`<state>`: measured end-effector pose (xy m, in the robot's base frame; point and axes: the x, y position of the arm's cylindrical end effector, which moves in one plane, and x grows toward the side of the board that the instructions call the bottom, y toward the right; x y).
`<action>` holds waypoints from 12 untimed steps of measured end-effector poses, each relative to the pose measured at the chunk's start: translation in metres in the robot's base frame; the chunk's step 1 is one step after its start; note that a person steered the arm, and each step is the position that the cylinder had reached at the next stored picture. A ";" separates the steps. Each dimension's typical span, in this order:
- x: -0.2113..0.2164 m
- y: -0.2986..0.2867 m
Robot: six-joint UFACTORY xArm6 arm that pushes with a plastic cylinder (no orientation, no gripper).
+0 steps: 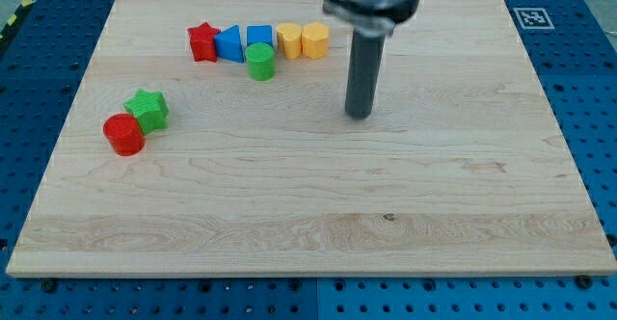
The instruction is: Push the green star below the green circle
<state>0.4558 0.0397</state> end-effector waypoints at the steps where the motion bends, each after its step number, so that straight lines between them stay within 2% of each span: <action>1: 0.023 -0.071; 2: -0.010 -0.102; 4: -0.070 -0.201; 5: -0.083 -0.258; 6: -0.054 -0.296; 7: -0.024 -0.292; 9: -0.017 -0.230; 11: 0.029 -0.184; 12: 0.024 -0.154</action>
<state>0.4800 -0.1144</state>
